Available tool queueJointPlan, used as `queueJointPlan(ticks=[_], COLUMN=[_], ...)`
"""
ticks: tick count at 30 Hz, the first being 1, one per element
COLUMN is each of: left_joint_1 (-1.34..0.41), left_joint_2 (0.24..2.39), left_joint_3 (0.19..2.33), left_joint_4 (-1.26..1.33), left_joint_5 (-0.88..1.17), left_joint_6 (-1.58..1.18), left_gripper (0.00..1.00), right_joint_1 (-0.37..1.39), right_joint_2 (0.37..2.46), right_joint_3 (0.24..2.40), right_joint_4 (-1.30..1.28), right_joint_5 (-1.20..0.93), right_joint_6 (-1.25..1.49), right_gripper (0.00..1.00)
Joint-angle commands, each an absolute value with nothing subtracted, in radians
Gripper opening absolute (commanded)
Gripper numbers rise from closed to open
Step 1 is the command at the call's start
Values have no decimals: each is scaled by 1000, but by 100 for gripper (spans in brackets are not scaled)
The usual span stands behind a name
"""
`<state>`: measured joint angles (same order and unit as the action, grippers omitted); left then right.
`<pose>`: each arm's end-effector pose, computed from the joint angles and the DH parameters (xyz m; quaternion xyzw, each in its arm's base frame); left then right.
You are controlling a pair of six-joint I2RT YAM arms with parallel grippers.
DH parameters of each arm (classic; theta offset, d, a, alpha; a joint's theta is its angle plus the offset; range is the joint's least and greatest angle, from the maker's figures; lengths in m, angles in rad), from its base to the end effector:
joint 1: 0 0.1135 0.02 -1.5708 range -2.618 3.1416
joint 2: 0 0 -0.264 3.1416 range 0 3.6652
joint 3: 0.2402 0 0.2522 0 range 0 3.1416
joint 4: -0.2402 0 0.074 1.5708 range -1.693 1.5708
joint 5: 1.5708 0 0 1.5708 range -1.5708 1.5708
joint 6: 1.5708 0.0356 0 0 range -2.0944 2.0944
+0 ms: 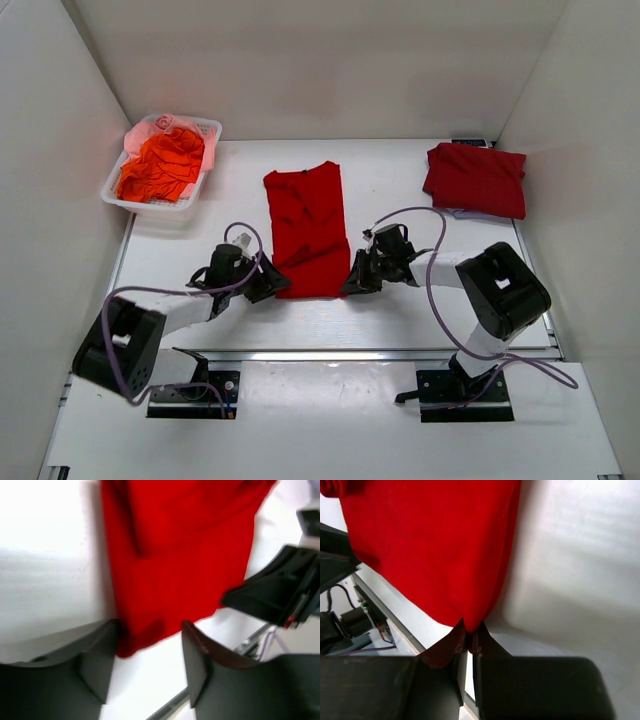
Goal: Fold and stack the t-shirts
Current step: Grab one side of the 2/3 rectangular tshirt with both arms, then fold the long partially folded tshirt into a neat square
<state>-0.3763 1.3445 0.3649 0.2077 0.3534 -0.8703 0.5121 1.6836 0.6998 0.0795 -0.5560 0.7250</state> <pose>0.2039 -0.0938 0.1259 -0.1554 0.8961 -0.3550 0.2163 0.2521 0.1633 0.1232 0.0073 0.9131 0.3937 0.1059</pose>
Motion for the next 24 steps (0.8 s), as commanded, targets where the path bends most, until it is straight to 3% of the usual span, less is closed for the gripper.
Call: queueJointPlan(ticks=[1,7,15,16,19,24], left_joint_1=[-359,-380,-417,-426,-440,-399], left_joint_2=[1238,1154,1298,1321,1341,1207], left_joint_3=[306,235,247,252,238,163], left_joint_4=[141,133,259,277,296,183], left_joint_5=[347,305,316,327,353,408], left_joint_6=[-859,-891,-945,-959,-979,-934], left_gripper=[68,72,71,63,0,0], right_joint_1=[540,558,566,566,568,600], right_joint_2=[1621,1597,1597,1598,1595,1551], right_joint_3=[677,638,649,646,658,618], right_joint_4=[38,55,51,54,31,-34], right_joint_5=[-505,-491,-474,-469,-462,-445], right_joint_6=[709,719,724,724,713,687], right_gripper=[0,0,1,0,0,0])
